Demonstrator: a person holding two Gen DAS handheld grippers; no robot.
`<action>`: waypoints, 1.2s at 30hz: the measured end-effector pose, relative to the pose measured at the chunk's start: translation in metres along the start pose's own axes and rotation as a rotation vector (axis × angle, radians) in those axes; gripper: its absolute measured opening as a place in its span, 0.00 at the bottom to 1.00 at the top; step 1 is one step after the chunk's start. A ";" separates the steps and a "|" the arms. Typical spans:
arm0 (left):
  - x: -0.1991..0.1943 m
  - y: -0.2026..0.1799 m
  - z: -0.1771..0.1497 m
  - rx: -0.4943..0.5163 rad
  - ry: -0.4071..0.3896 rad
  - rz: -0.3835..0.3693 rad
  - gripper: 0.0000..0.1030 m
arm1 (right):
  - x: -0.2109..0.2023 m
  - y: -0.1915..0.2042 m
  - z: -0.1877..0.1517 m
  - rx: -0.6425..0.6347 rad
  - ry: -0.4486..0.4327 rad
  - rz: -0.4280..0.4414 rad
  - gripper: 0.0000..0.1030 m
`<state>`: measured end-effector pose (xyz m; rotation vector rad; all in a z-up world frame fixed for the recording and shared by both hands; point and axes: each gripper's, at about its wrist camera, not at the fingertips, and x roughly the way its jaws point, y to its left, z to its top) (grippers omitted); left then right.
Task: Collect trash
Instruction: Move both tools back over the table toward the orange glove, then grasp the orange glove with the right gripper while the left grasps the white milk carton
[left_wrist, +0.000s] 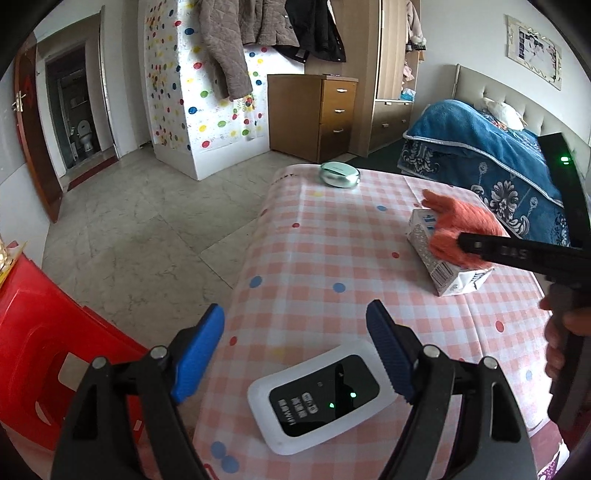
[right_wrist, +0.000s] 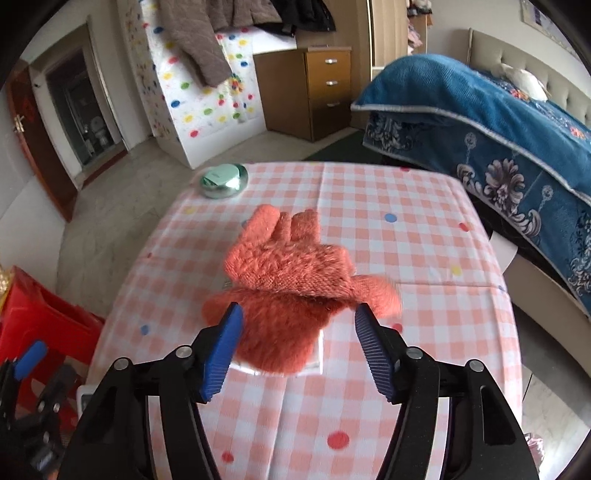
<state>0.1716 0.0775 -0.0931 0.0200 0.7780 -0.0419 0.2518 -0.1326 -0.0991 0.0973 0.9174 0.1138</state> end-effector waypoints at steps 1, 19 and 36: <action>0.000 -0.001 -0.001 0.001 0.002 -0.002 0.75 | 0.004 -0.002 0.000 0.017 0.007 0.025 0.62; -0.031 -0.042 -0.021 0.081 0.003 -0.055 0.75 | -0.062 -0.013 -0.055 -0.031 0.020 0.182 0.14; -0.045 -0.122 -0.040 0.196 0.005 -0.164 0.86 | -0.128 -0.074 -0.130 0.027 -0.063 0.120 0.15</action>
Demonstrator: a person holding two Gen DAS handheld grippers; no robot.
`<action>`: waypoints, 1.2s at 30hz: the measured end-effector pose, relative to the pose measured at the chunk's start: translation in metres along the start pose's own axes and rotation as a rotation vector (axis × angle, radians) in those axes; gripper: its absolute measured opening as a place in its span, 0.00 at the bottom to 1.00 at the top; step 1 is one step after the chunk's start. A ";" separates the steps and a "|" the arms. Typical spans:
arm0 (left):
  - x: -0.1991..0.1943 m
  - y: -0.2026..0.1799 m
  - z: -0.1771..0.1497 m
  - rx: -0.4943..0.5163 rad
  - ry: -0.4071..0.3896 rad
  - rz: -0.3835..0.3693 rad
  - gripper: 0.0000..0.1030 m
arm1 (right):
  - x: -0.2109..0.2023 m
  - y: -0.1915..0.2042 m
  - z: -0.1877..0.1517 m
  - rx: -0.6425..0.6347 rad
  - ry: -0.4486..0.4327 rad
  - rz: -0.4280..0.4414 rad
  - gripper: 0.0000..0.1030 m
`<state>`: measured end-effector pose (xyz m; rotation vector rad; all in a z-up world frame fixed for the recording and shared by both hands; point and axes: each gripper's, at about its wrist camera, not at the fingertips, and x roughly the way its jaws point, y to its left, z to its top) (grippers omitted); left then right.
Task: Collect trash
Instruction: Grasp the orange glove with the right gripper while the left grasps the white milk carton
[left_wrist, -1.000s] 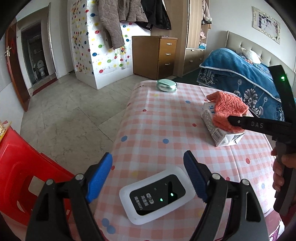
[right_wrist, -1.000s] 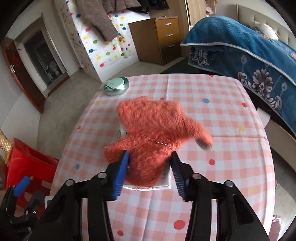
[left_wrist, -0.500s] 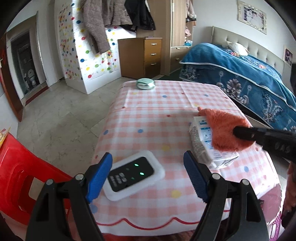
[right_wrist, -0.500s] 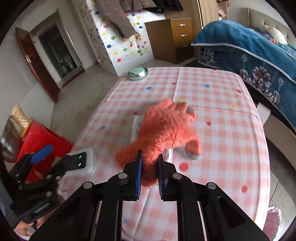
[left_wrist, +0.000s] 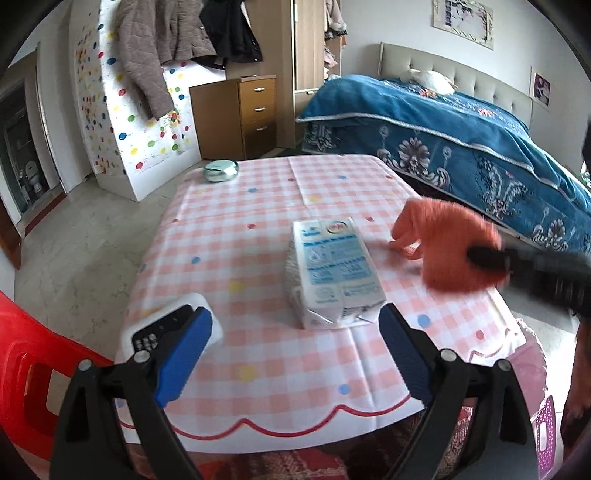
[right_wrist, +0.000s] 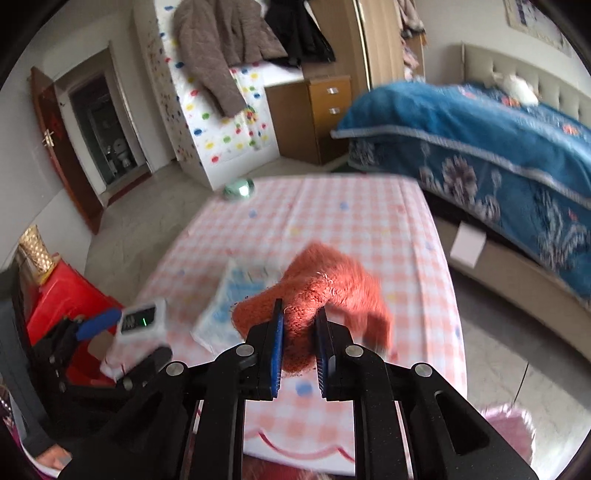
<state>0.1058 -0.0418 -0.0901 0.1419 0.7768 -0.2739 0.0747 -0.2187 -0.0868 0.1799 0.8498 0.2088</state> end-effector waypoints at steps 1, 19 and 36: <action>0.001 -0.003 -0.001 0.001 0.003 -0.002 0.86 | 0.006 -0.007 -0.011 0.014 0.041 0.010 0.15; 0.043 -0.035 0.009 0.020 0.053 0.009 0.86 | 0.012 -0.041 -0.038 0.065 0.029 -0.086 0.54; 0.043 -0.025 0.005 -0.019 0.056 -0.008 0.71 | 0.027 -0.054 -0.008 0.090 -0.011 -0.074 0.63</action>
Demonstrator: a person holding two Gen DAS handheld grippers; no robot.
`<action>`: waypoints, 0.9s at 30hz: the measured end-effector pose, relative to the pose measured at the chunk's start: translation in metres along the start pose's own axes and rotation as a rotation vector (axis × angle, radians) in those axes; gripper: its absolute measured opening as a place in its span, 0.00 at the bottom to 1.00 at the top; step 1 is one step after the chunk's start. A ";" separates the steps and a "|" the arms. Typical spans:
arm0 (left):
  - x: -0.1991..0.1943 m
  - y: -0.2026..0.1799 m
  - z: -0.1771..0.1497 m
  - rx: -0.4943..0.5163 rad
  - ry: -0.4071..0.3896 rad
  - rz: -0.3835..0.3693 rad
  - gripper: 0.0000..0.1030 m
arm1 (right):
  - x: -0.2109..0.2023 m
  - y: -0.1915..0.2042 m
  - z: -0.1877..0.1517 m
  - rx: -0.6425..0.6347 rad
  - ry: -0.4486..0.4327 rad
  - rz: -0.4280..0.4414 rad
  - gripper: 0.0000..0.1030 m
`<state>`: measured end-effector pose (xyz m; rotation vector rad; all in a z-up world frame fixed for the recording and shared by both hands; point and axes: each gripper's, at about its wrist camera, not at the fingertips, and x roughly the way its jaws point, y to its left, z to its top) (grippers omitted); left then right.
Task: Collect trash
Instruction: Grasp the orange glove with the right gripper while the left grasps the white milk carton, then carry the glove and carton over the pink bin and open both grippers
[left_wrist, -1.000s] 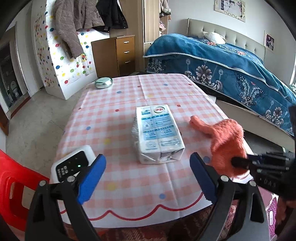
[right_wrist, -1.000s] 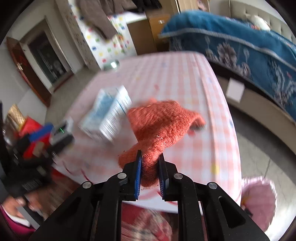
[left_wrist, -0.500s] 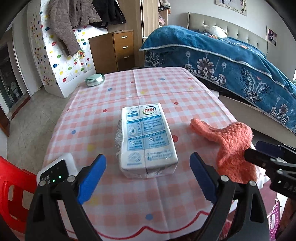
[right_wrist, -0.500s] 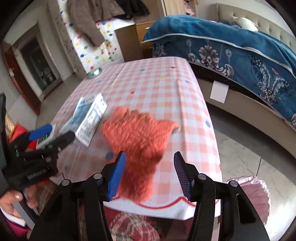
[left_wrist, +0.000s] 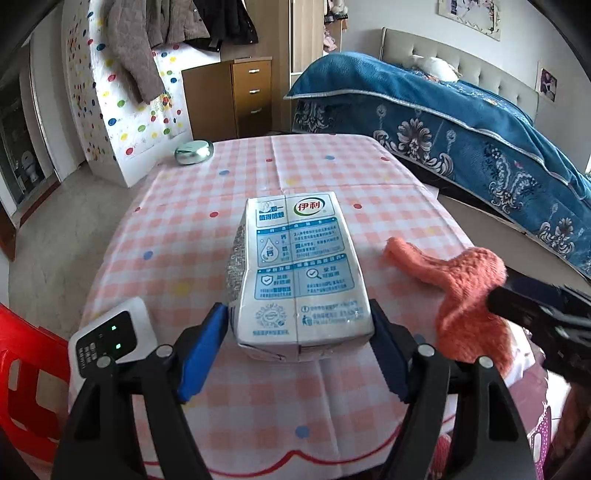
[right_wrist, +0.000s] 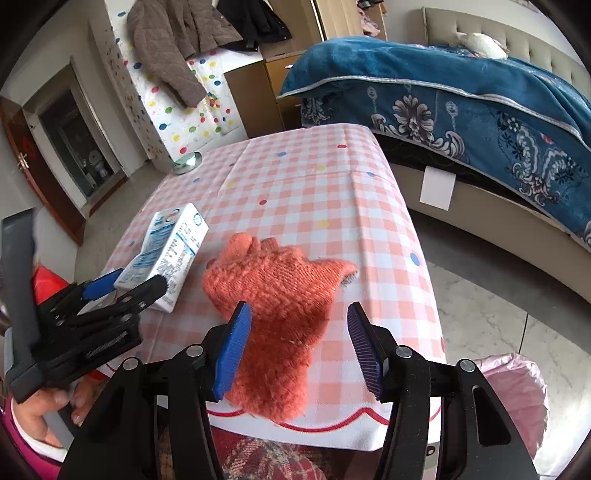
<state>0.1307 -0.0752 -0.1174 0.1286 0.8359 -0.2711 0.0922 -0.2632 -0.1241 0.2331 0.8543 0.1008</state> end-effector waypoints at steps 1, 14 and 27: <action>-0.002 0.001 0.000 -0.002 -0.001 -0.004 0.71 | 0.004 0.000 0.003 0.000 0.001 -0.004 0.66; -0.022 0.004 -0.005 -0.008 -0.027 -0.022 0.71 | -0.013 0.011 0.009 -0.078 -0.048 -0.019 0.07; -0.081 -0.069 -0.029 0.148 -0.109 -0.208 0.71 | -0.102 0.007 -0.022 -0.036 -0.122 -0.098 0.07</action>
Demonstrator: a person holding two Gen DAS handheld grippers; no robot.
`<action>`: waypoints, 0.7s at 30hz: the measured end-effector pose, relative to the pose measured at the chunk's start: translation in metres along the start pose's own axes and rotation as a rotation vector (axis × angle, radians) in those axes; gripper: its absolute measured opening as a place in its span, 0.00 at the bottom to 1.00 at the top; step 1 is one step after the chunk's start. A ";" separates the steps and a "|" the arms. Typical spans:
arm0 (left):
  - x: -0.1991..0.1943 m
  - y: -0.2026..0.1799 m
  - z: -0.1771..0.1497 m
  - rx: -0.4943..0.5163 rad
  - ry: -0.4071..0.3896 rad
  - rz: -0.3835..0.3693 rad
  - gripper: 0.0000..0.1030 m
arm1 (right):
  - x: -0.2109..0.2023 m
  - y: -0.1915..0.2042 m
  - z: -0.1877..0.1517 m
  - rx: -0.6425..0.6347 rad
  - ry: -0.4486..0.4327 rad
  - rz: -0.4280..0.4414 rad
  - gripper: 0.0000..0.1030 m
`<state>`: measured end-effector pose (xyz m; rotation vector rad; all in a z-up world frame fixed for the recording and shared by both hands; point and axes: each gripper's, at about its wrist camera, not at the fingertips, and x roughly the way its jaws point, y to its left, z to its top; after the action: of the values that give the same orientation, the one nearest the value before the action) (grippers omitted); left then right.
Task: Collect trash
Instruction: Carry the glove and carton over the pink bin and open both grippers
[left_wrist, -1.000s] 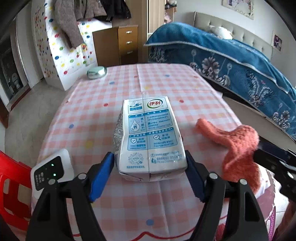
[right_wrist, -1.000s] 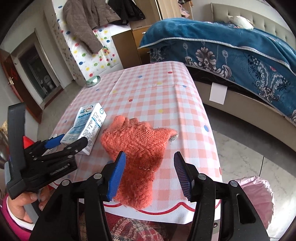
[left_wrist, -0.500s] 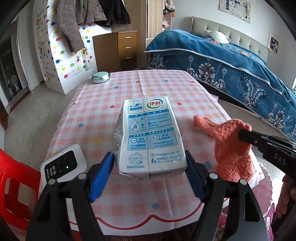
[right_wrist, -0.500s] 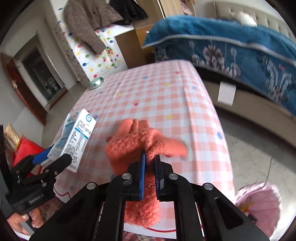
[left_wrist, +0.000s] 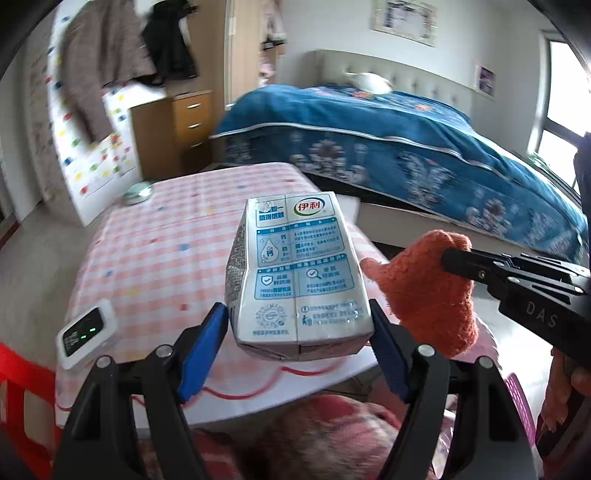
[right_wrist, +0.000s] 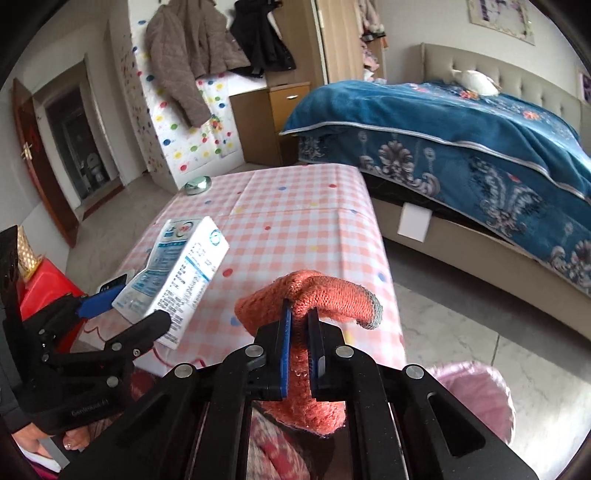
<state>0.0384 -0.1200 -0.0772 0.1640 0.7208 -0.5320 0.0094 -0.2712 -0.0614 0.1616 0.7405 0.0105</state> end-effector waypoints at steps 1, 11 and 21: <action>0.000 -0.008 -0.001 0.014 0.001 -0.012 0.71 | -0.004 0.003 -0.002 0.004 -0.001 -0.008 0.07; 0.012 -0.090 -0.009 0.165 0.011 -0.138 0.71 | -0.058 -0.044 -0.044 0.129 -0.014 -0.174 0.07; 0.042 -0.170 -0.013 0.293 0.057 -0.262 0.71 | -0.083 -0.118 -0.077 0.256 -0.021 -0.259 0.07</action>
<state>-0.0302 -0.2784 -0.1086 0.3616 0.7220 -0.8868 -0.1093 -0.3827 -0.0792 0.3085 0.7356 -0.3328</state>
